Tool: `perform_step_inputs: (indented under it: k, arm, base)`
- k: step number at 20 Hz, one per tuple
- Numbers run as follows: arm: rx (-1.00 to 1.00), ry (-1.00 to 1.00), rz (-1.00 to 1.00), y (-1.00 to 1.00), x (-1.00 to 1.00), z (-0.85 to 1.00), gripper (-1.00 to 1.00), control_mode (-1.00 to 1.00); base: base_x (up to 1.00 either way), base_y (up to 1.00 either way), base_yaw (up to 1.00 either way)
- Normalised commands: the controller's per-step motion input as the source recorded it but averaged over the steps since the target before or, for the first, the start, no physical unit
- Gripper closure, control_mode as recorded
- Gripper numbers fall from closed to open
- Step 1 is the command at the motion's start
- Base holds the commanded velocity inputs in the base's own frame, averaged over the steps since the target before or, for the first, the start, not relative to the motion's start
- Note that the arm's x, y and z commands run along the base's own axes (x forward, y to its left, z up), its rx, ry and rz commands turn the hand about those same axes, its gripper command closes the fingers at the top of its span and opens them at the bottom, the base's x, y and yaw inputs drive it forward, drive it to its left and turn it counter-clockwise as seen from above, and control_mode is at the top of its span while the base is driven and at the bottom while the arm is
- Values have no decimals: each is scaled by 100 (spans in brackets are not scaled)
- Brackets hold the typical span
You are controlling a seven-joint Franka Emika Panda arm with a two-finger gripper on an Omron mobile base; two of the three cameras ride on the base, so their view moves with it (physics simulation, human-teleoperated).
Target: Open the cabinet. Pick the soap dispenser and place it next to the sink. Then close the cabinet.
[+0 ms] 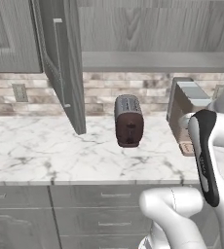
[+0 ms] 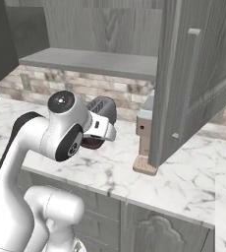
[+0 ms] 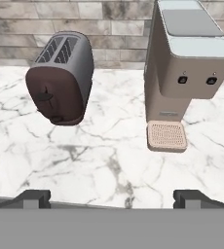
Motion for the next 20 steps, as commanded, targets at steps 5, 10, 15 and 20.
perform_step_inputs:
  k: [5, 10, 15, 20]
  arm:
    - [0, 0, 0, 0, 0, 0, -100, 100]
    - [0, 0, 0, 0, 0, 0, -100, 100]
    - [0, 0, 0, 0, 0, 0, -100, 100]
    - [0, 0, 0, 0, 0, 0, -100, 100]
  base:
    - [0, 10, -7]
    - [0, 0, 0]
    - [0, 0, 0]
    - [0, 0, 0]
